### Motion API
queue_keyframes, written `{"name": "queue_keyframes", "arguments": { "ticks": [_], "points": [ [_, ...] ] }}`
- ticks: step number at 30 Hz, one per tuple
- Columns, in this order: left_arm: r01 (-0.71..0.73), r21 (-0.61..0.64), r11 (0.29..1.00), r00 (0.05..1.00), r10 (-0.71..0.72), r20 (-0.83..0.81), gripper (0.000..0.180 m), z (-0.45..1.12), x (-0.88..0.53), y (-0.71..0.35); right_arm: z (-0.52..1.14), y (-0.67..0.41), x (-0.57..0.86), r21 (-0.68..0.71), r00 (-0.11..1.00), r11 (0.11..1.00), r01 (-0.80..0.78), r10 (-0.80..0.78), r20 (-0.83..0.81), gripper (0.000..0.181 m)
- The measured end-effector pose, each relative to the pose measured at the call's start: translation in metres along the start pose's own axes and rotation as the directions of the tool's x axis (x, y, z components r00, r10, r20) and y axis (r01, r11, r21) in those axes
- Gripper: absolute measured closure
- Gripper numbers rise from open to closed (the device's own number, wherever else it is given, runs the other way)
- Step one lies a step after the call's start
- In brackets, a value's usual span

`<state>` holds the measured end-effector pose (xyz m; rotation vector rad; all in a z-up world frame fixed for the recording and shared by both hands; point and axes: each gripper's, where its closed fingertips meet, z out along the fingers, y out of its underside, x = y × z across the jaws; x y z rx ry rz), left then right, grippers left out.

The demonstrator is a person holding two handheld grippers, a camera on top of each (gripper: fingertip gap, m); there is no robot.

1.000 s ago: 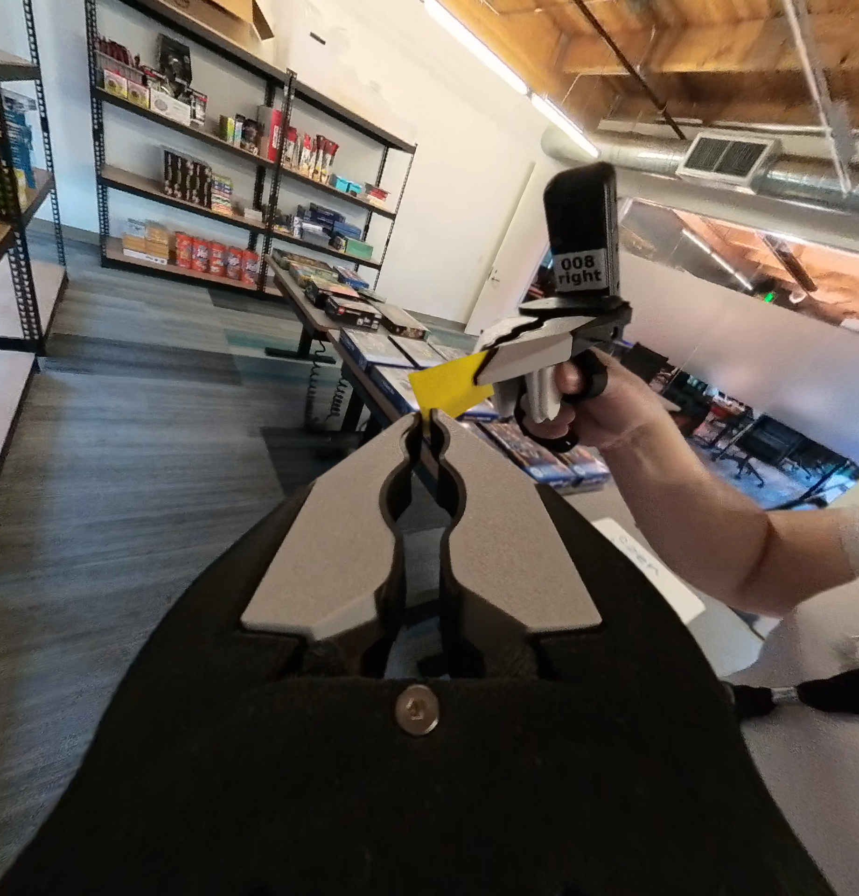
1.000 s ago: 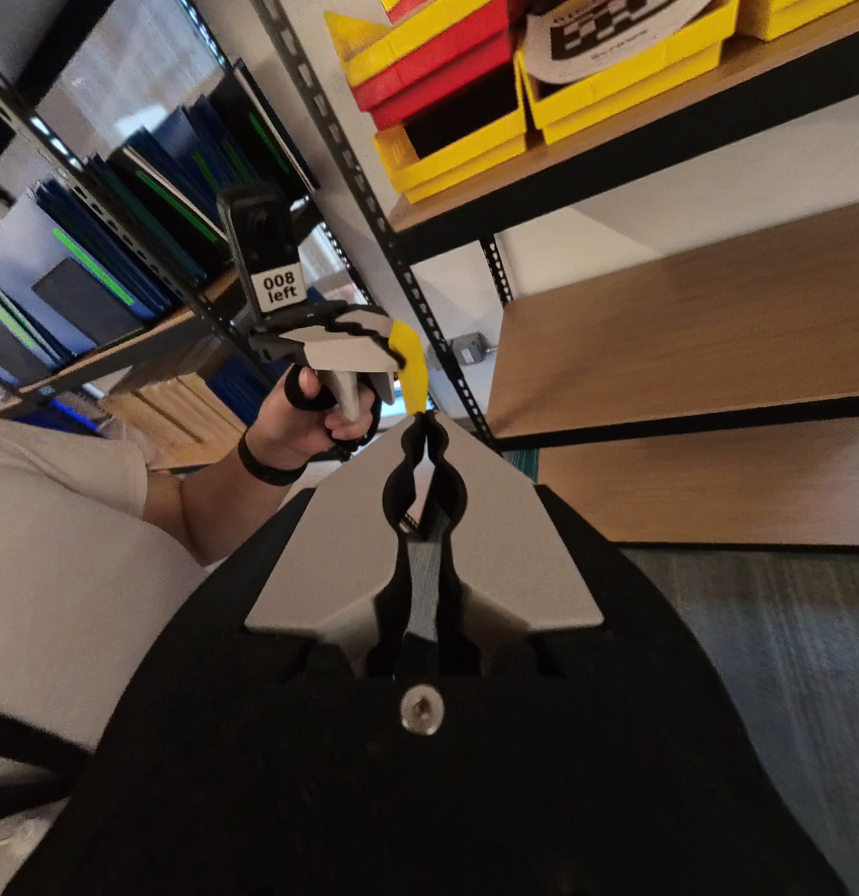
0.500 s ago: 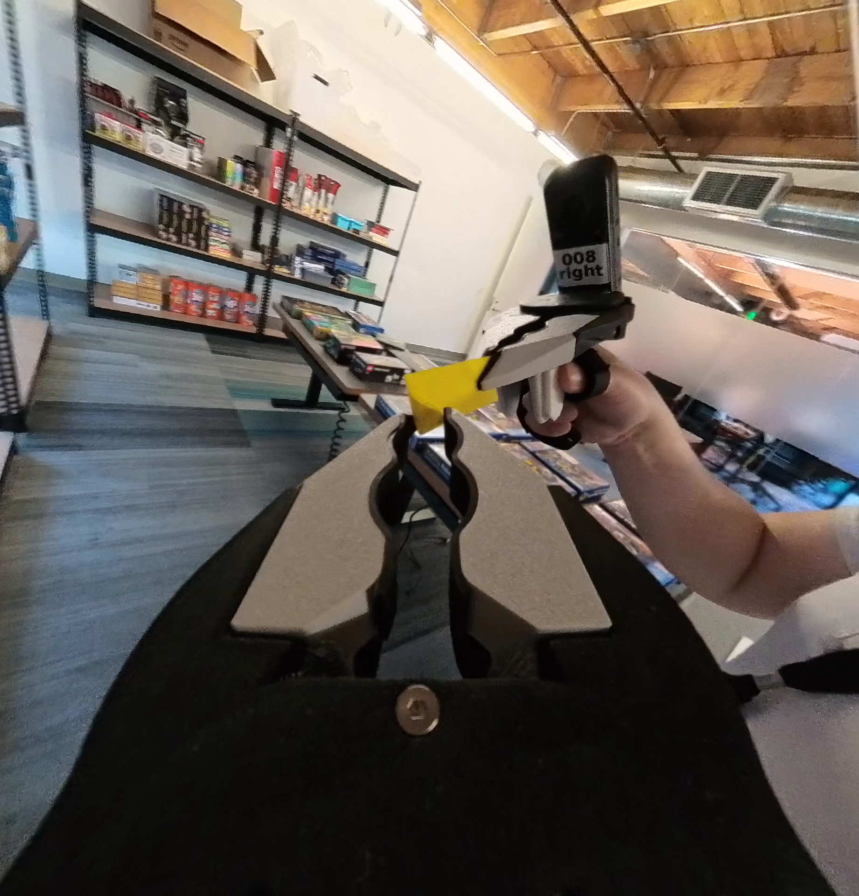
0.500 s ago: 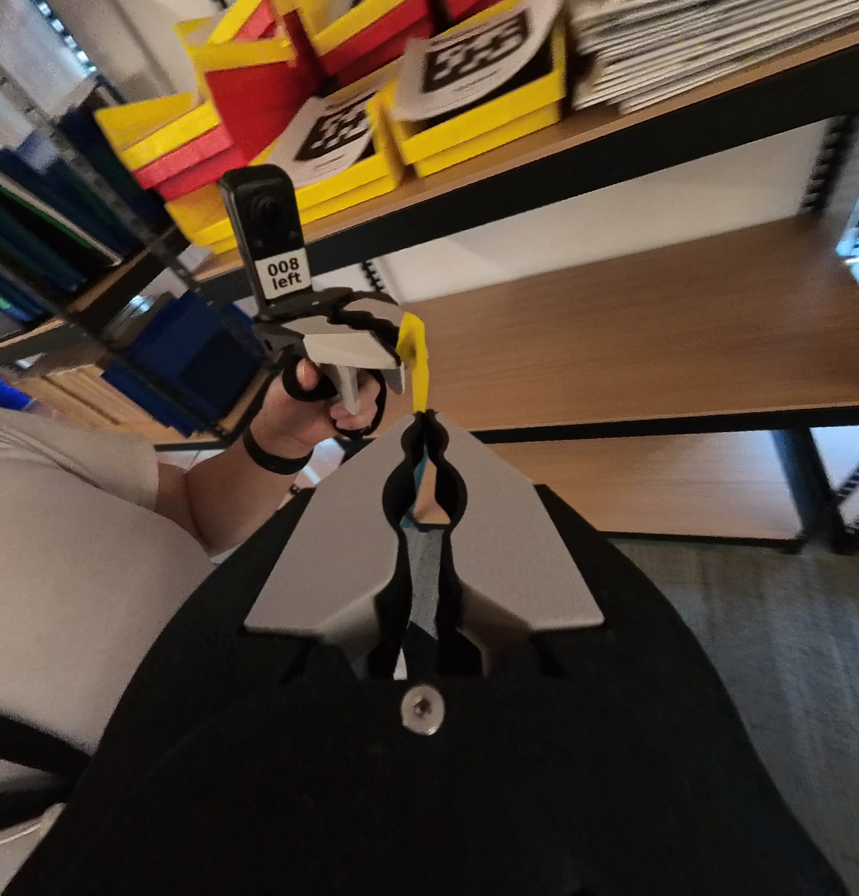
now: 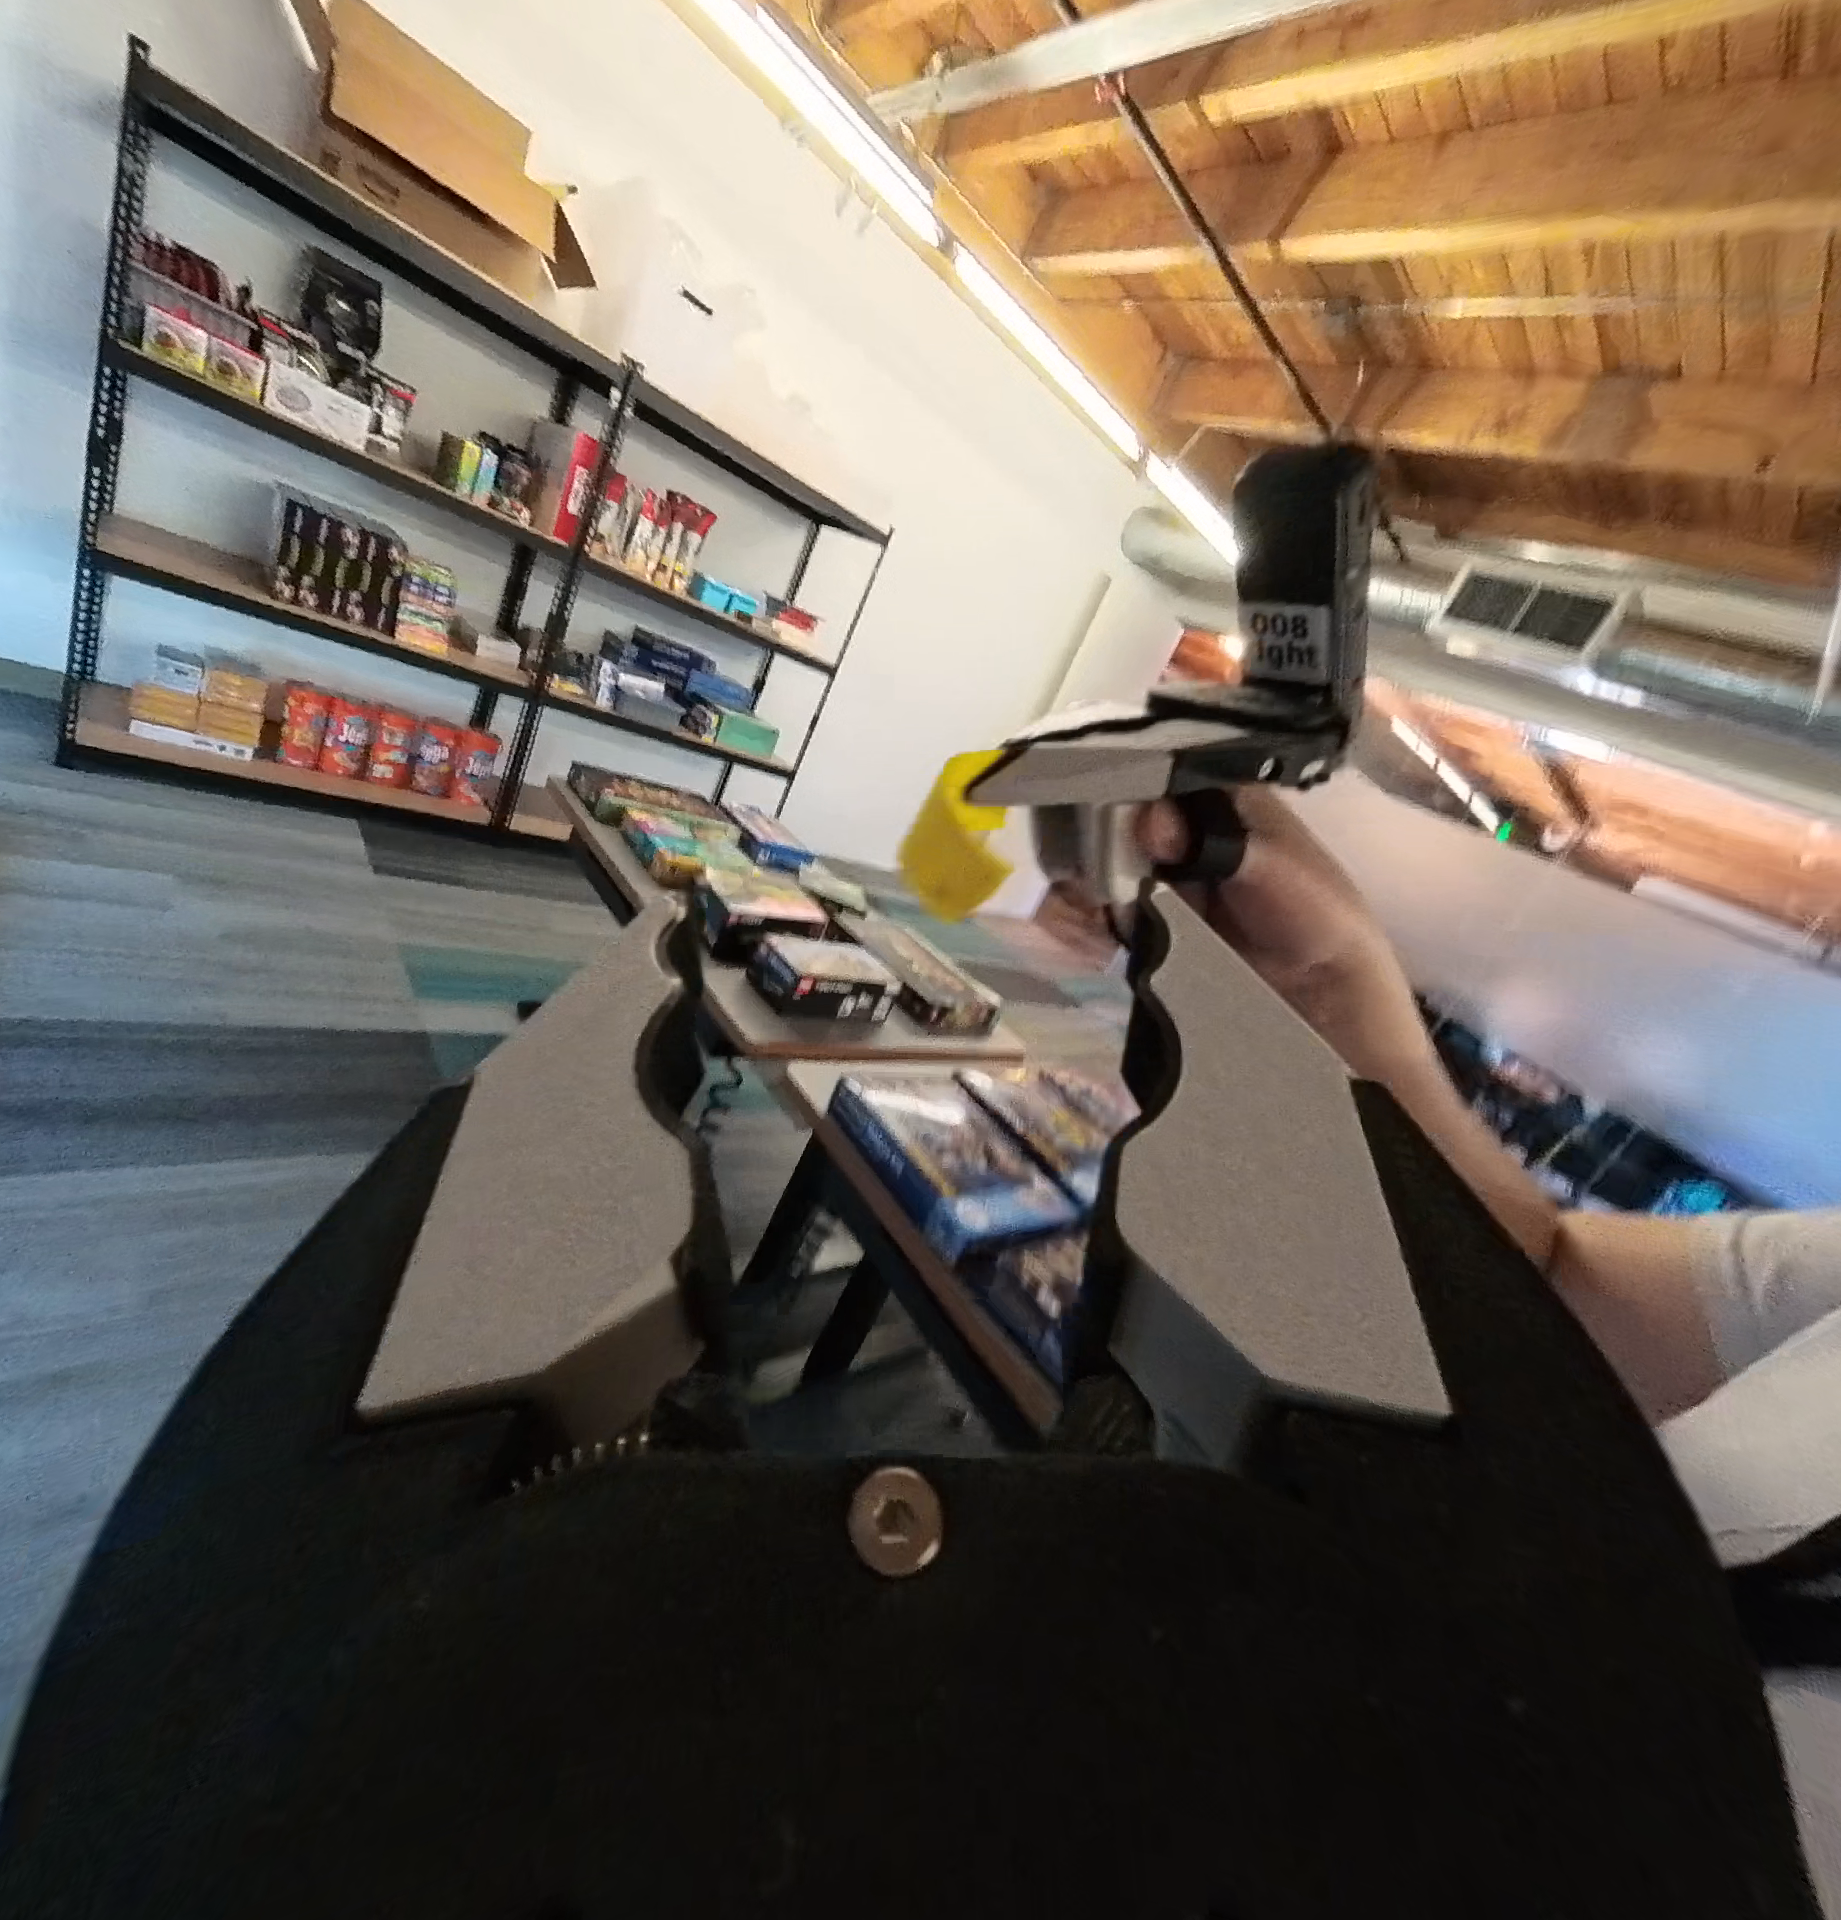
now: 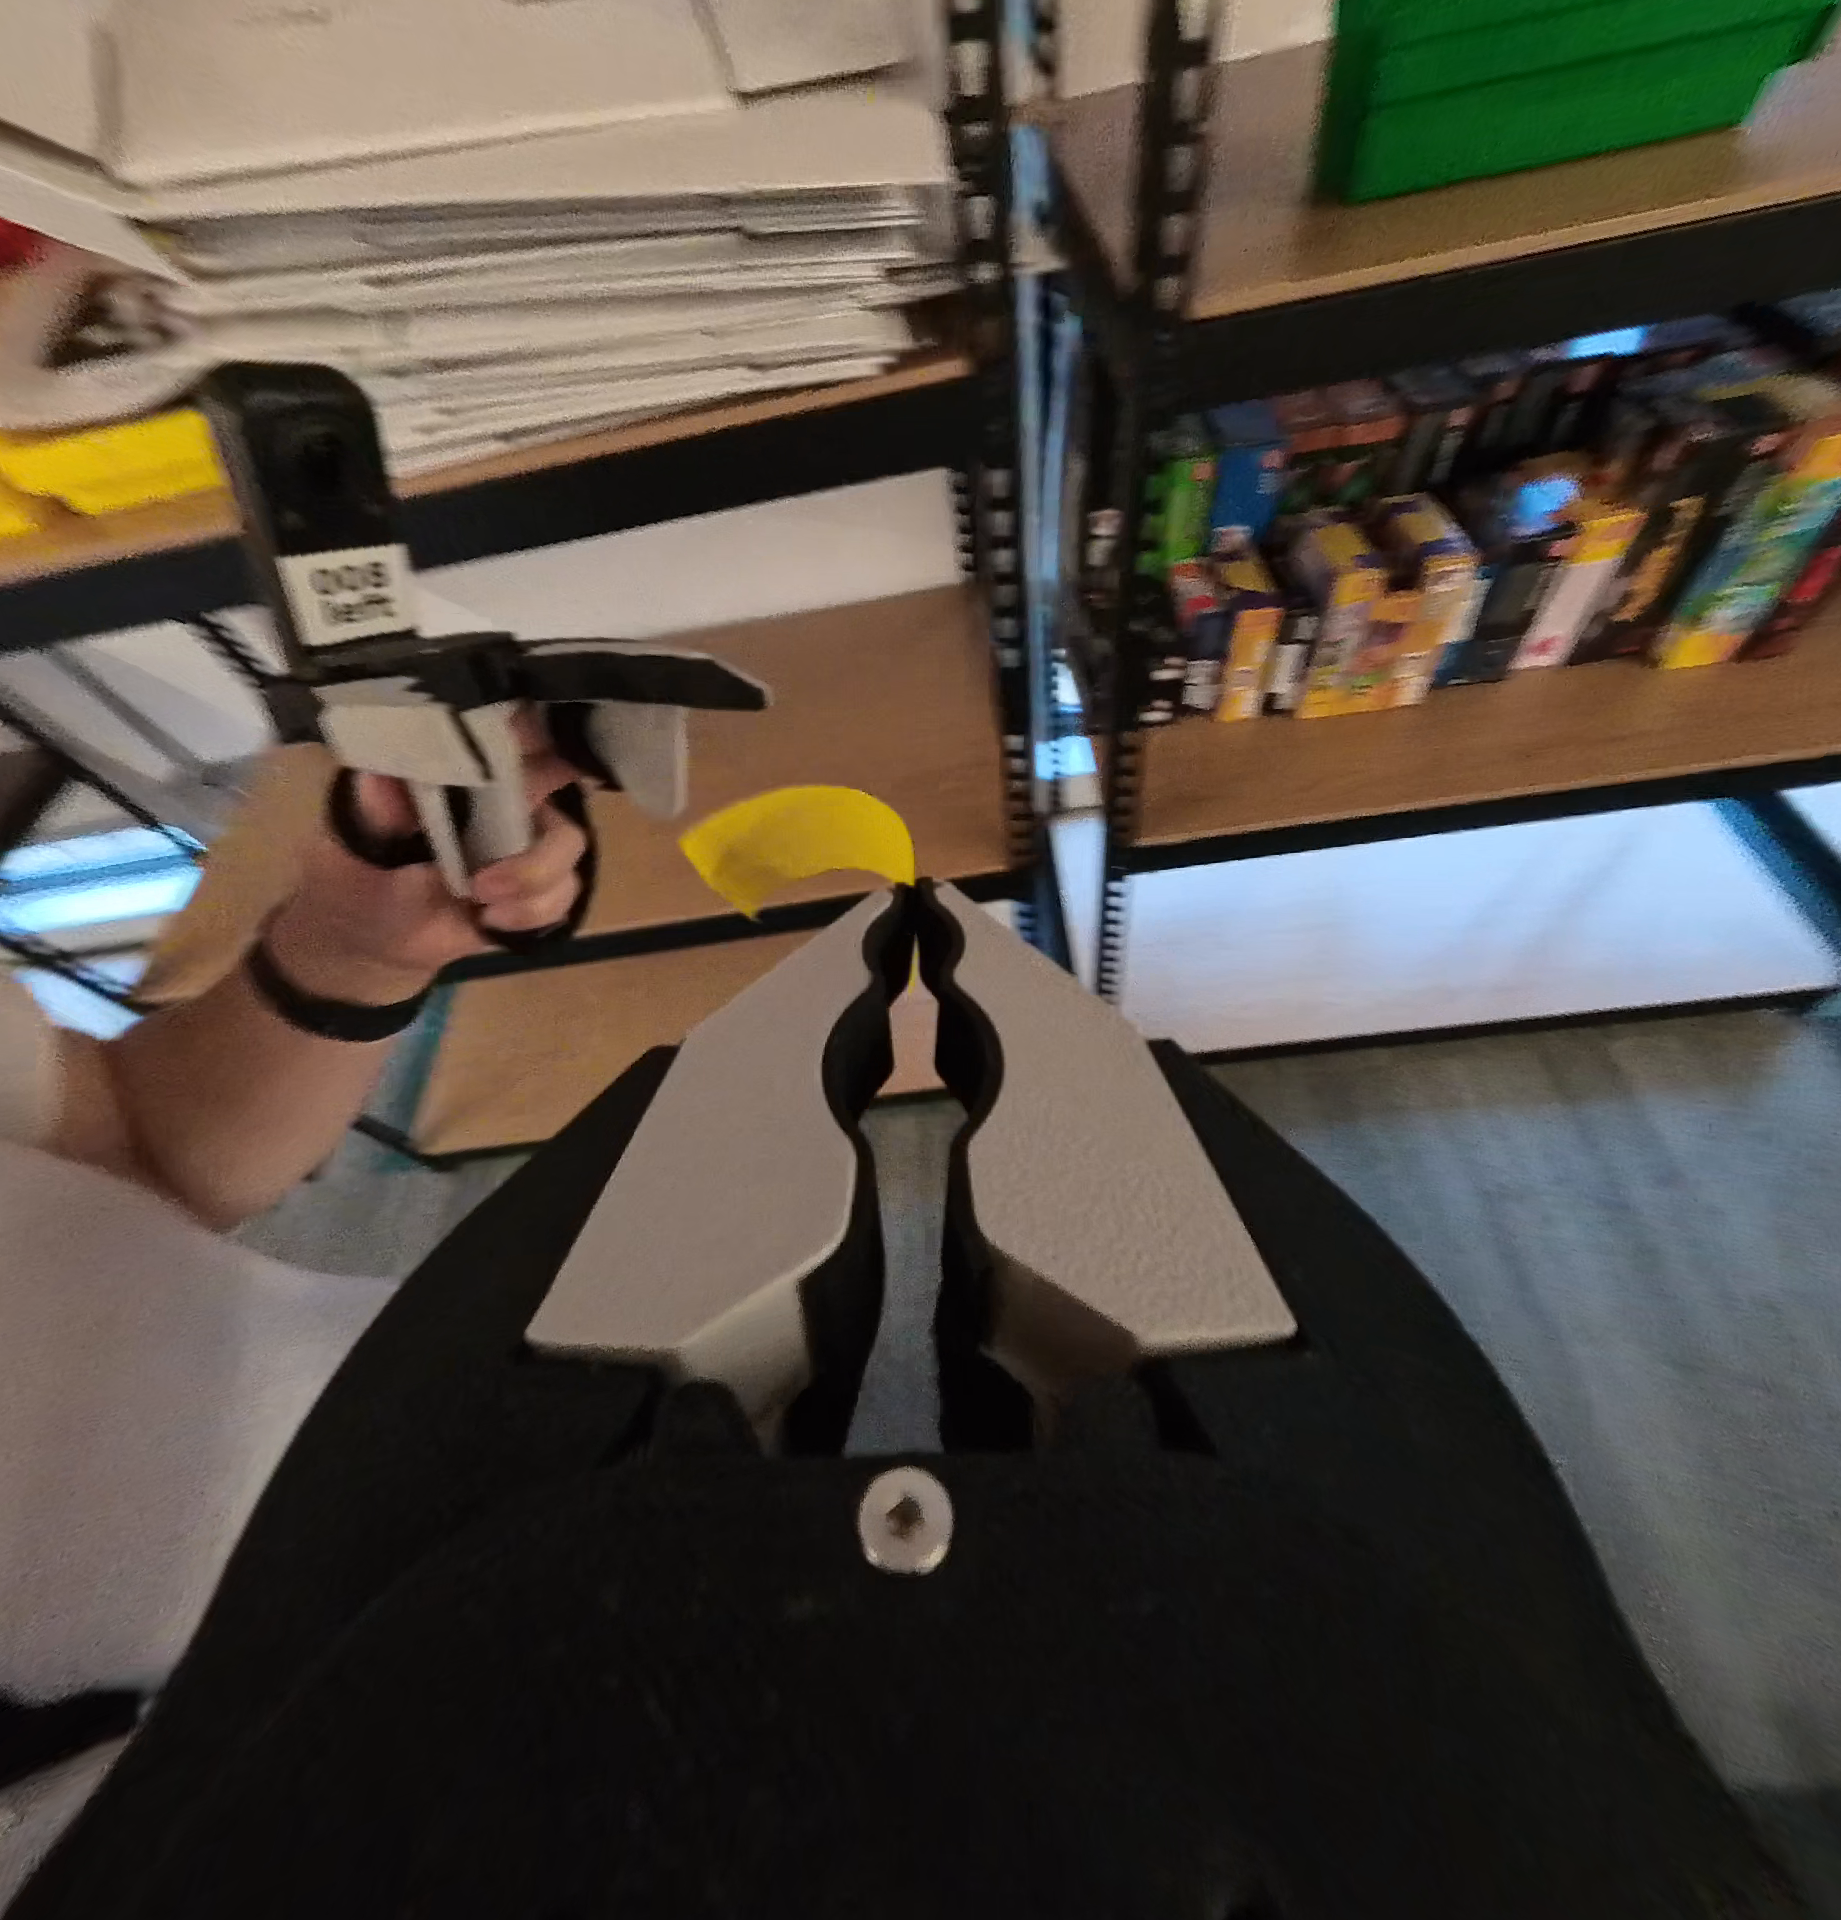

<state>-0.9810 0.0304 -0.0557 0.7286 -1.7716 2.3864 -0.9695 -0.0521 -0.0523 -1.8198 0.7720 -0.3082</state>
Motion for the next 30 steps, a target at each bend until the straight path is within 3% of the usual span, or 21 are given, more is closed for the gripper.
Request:
{"name": "queue_keyframes", "arguments": {
  "ticks": [2,5,11,15,19,21,27,30],
  "points": [
    [0.042,0.055,0.998,0.999,-0.043,0.021,0.1,0.05,-0.019,-0.007,0.0,-0.013,0.052,-0.024,0.999,0.999,0.038,-0.039,-0.023,0.181],
    [-0.089,0.031,0.996,0.974,0.08,0.214,0.098,0.117,-0.072,-0.012,0.012,-0.031,0.123,-0.073,0.991,0.991,0.115,-0.119,-0.055,0.181],
    [-0.143,0.039,0.989,0.906,0.115,0.407,0.111,0.203,-0.179,-0.032,0.072,-0.07,0.228,-0.068,0.979,0.977,0.201,-0.199,0.039,0.181],
    [-0.165,0.144,0.976,0.9,0.089,0.427,0.141,0.227,-0.259,-0.055,0.115,-0.091,0.294,-0.022,0.965,0.971,0.239,-0.235,0.114,0.181],
    [-0.156,0.116,0.981,0.89,0.088,0.448,0.171,0.253,-0.326,-0.074,0.149,-0.118,0.354,-0.003,0.955,0.977,0.211,-0.206,0.212,0.181],
    [-0.143,0.084,0.986,0.88,0.088,0.468,0.177,0.268,-0.353,-0.081,0.164,-0.132,0.382,-0.003,0.946,0.98,0.201,-0.193,0.26,0.181],
    [-0.199,0.082,0.977,0.785,0.109,0.61,0.18,0.286,-0.426,-0.11,0.212,-0.158,0.445,-0.007,0.866,0.977,0.212,-0.184,0.465,0.181],
    [-0.213,0.003,0.977,0.718,0.154,0.679,0.18,0.293,-0.451,-0.115,0.234,-0.163,0.47,-0.037,0.786,0.972,0.231,-0.164,0.596,0.181]
  ]
}}
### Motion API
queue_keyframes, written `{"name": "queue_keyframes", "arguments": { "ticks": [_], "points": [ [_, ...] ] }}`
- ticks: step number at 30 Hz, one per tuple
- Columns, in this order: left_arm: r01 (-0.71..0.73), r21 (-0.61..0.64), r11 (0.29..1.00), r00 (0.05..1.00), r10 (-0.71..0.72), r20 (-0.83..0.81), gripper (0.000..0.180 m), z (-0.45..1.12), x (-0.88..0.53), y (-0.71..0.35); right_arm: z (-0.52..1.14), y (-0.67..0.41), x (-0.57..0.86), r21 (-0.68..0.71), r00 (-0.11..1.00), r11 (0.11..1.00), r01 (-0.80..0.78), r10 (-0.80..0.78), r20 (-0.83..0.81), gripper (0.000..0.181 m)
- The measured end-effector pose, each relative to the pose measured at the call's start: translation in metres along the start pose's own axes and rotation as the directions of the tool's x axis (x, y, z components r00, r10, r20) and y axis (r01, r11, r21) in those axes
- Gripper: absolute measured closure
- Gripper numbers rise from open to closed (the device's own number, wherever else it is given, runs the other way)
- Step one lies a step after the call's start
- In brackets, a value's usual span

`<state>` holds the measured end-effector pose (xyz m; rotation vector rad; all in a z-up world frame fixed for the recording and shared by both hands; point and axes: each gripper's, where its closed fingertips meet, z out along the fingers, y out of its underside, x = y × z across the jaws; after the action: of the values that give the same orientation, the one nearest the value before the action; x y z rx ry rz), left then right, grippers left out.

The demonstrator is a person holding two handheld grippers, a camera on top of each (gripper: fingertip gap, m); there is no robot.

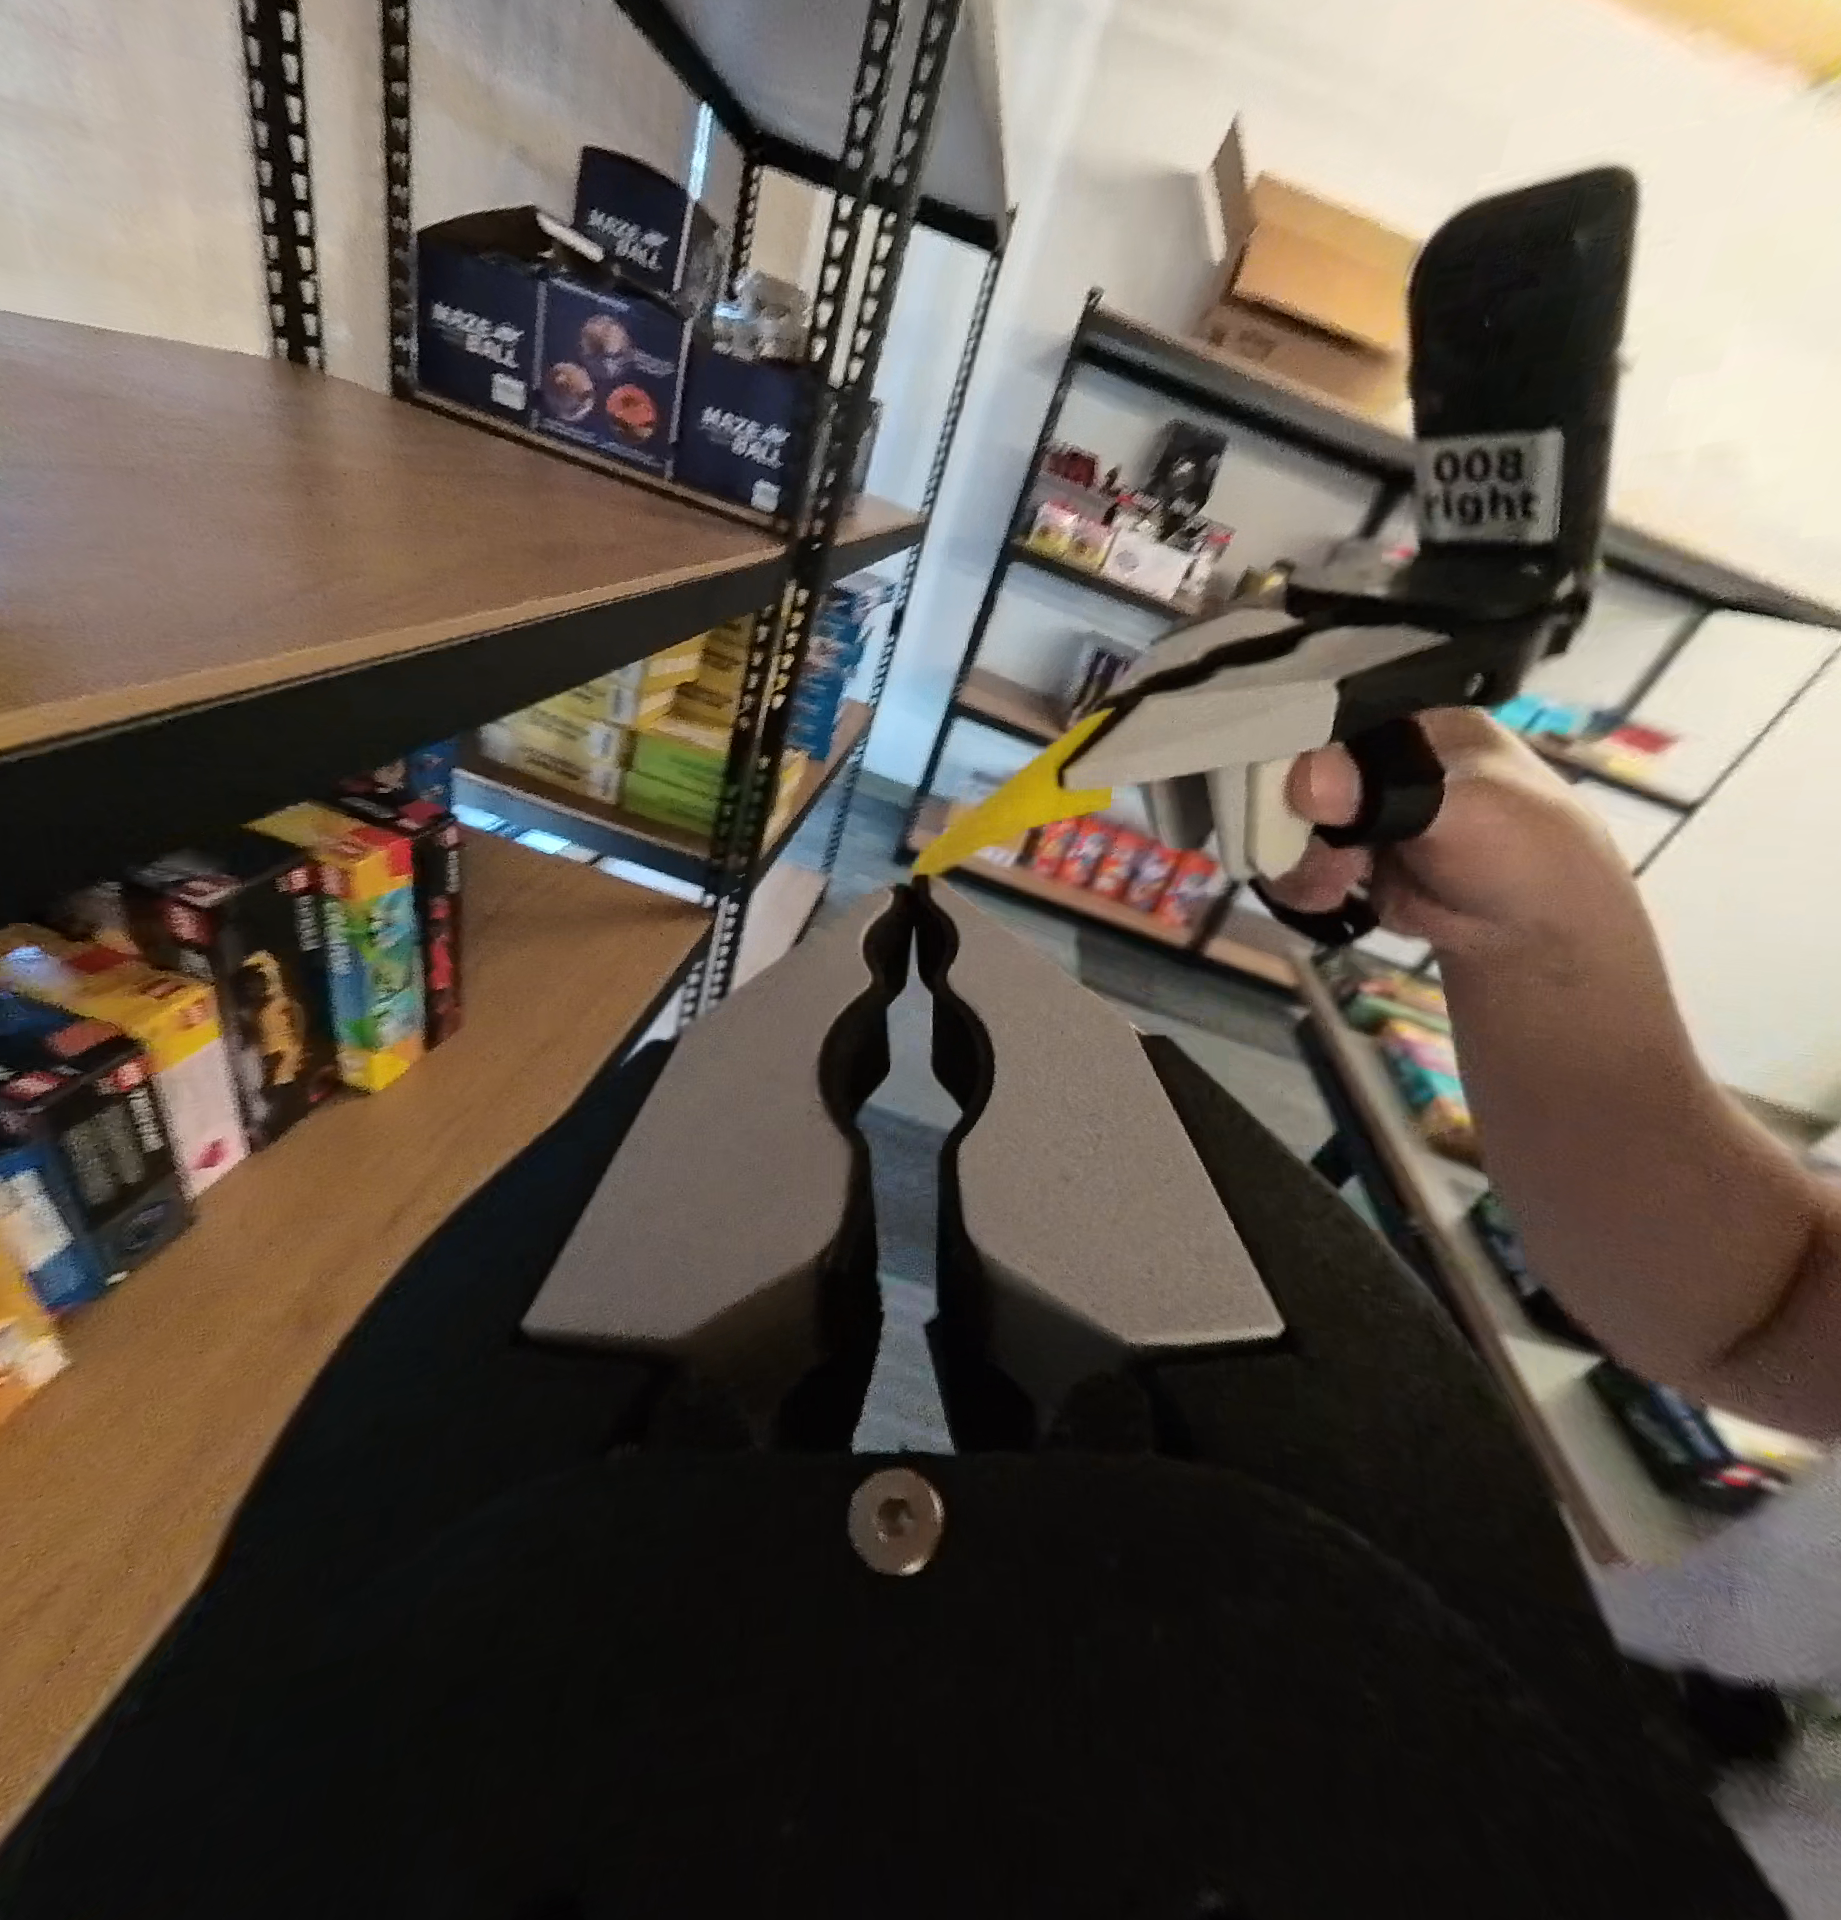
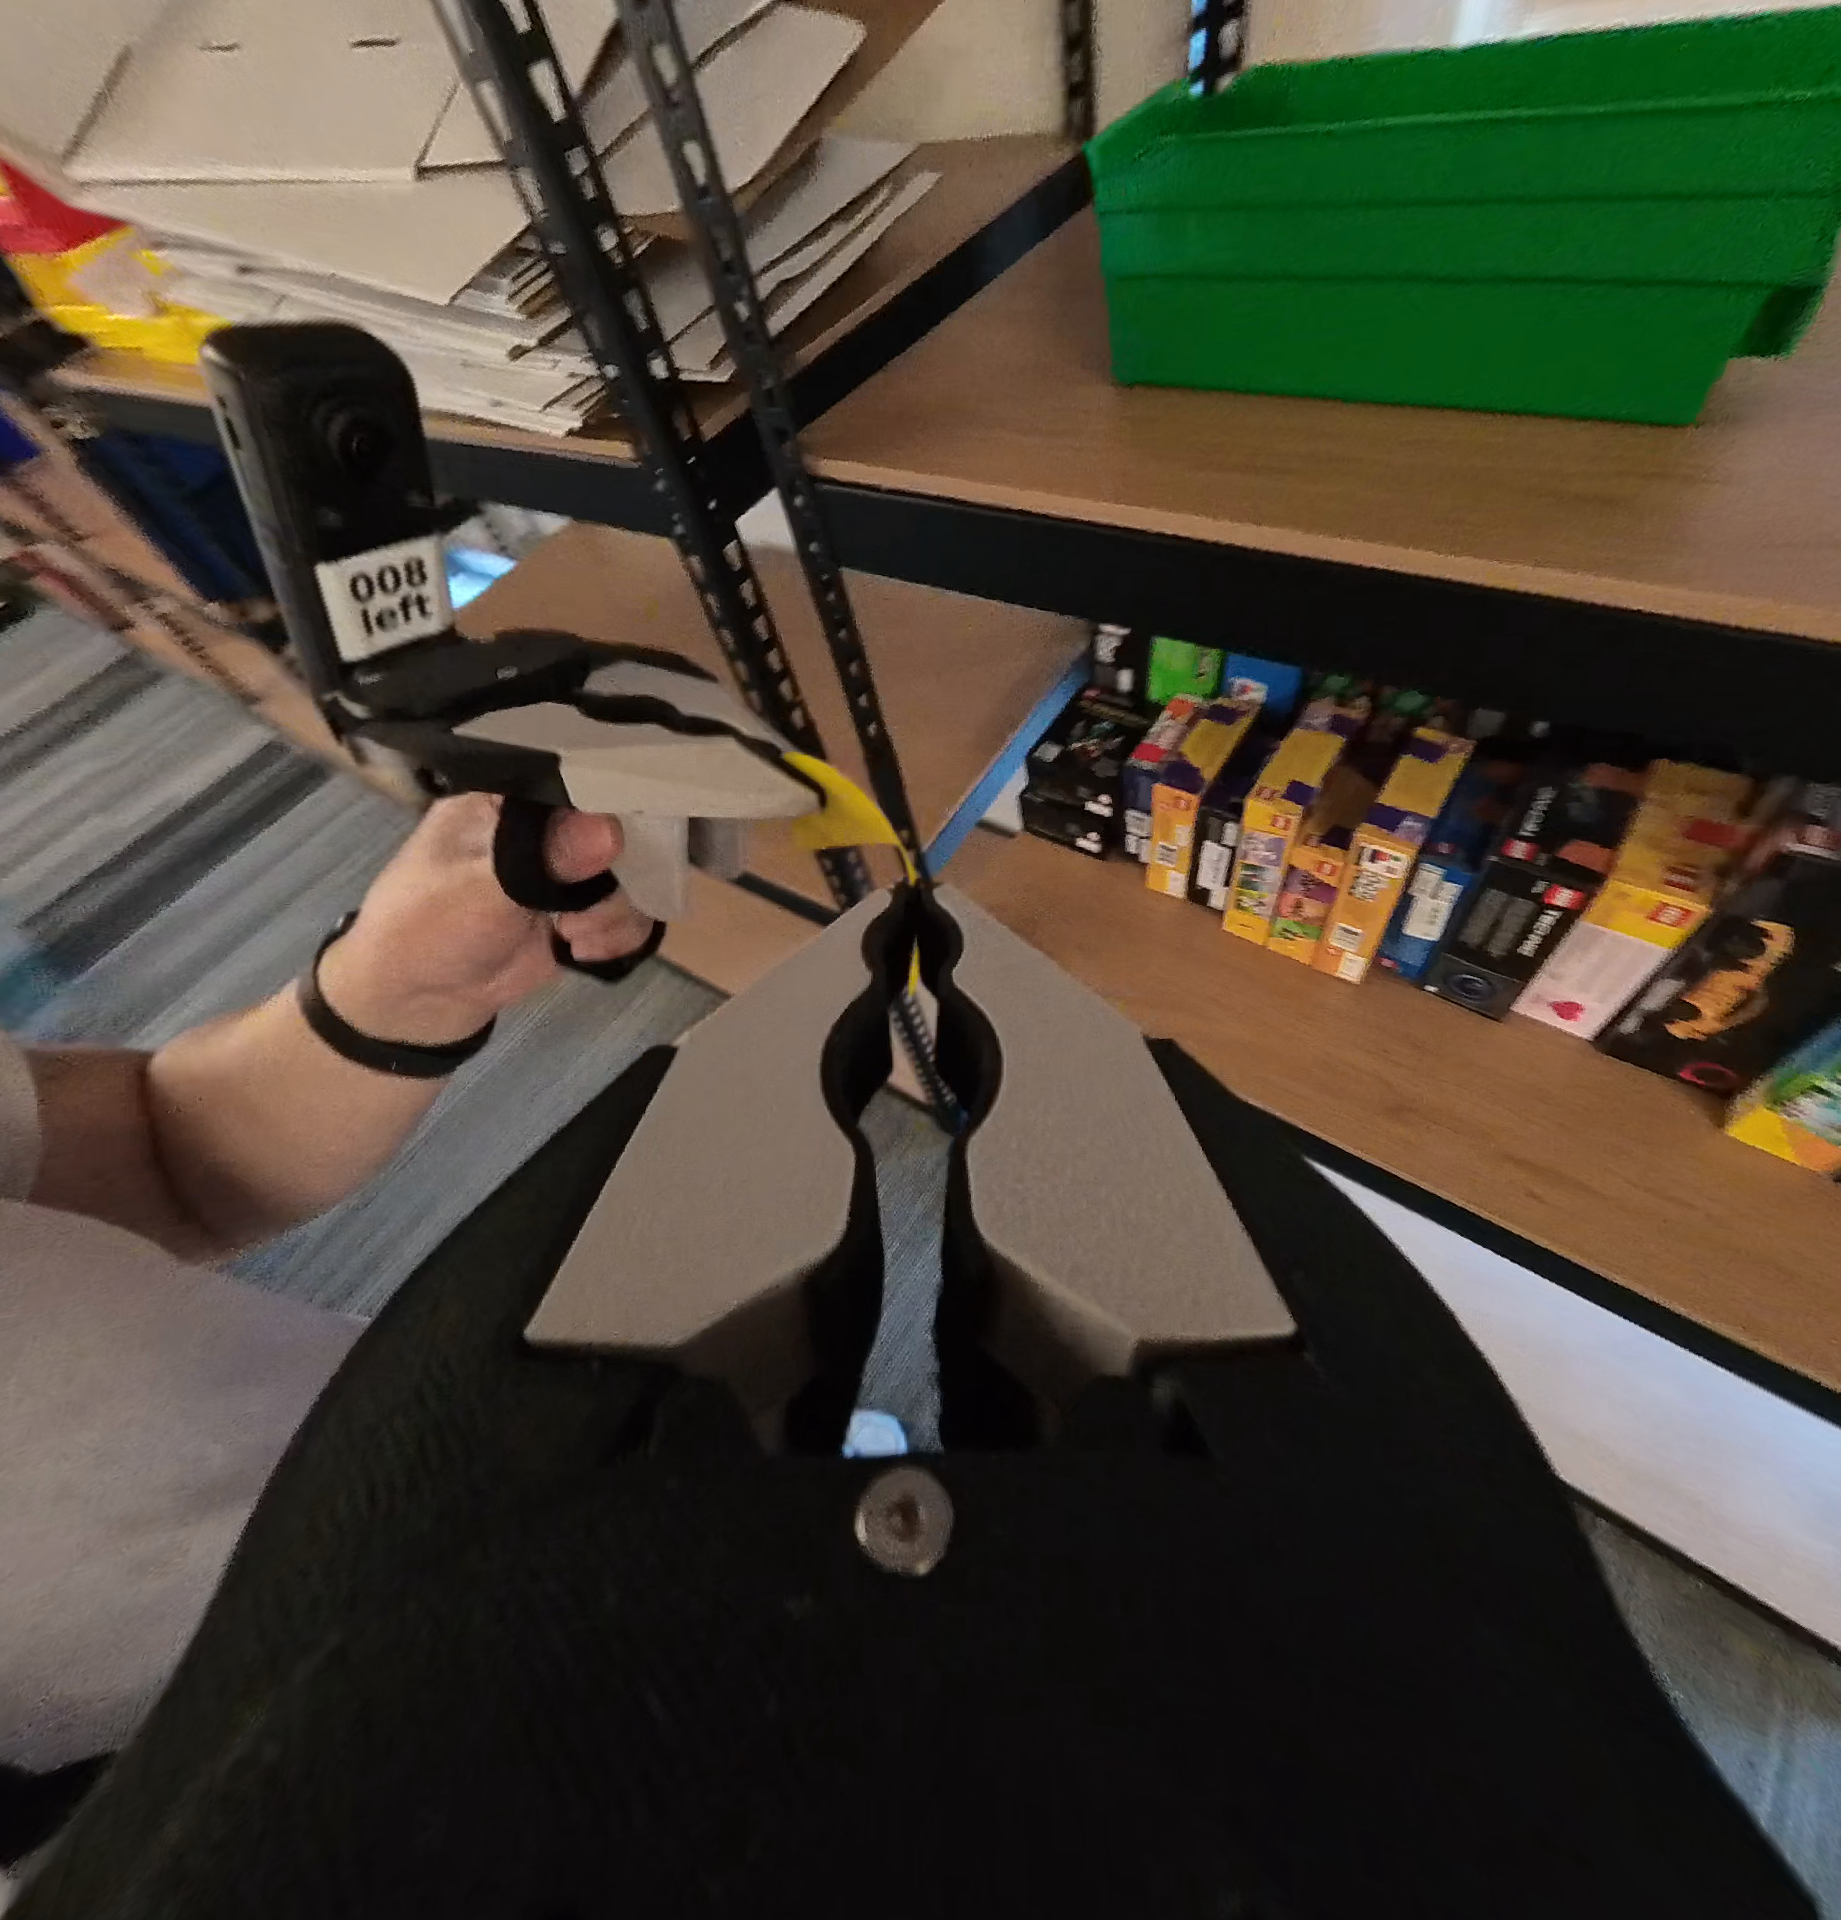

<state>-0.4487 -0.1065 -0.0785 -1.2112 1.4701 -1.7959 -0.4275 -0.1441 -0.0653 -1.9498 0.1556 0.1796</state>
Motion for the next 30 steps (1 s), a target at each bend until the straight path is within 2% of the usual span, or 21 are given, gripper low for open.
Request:
{"name": "queue_keyframes", "arguments": {
  "ticks": [5,8,12,18,26,30],
  "points": [
    [-0.087,-0.227,0.97,0.982,0.122,0.144,0.18,0.017,-0.031,0.001,0.018,-0.001,0.04,-0.086,0.952,0.996,0.009,0.017,0.307,0.181],
    [-0.129,-0.312,0.941,0.936,0.219,0.274,0.18,0.017,-0.07,-0.016,0.05,-0.018,0.059,-0.042,0.919,0.993,0.108,-0.084,0.385,0.181],
    [-0.151,-0.349,0.925,0.857,0.298,0.421,0.18,0.018,-0.14,-0.048,0.104,-0.057,0.091,0.048,0.907,0.983,0.179,-0.183,0.379,0.181],
    [-0.184,-0.418,0.89,0.752,0.401,0.523,0.18,0.013,-0.251,-0.066,0.203,-0.088,0.144,0.058,0.92,0.956,0.288,-0.293,0.26,0.181],
    [-0.23,-0.486,0.843,0.712,0.486,0.506,0.18,0.011,-0.337,-0.066,0.282,-0.102,0.19,0.031,0.915,0.922,0.385,-0.386,0.118,0.181],
    [-0.243,-0.454,0.857,0.72,0.473,0.508,0.18,0.014,-0.347,-0.077,0.29,-0.109,0.196,0.06,0.918,0.922,0.383,-0.387,0.081,0.181]
  ]
}}
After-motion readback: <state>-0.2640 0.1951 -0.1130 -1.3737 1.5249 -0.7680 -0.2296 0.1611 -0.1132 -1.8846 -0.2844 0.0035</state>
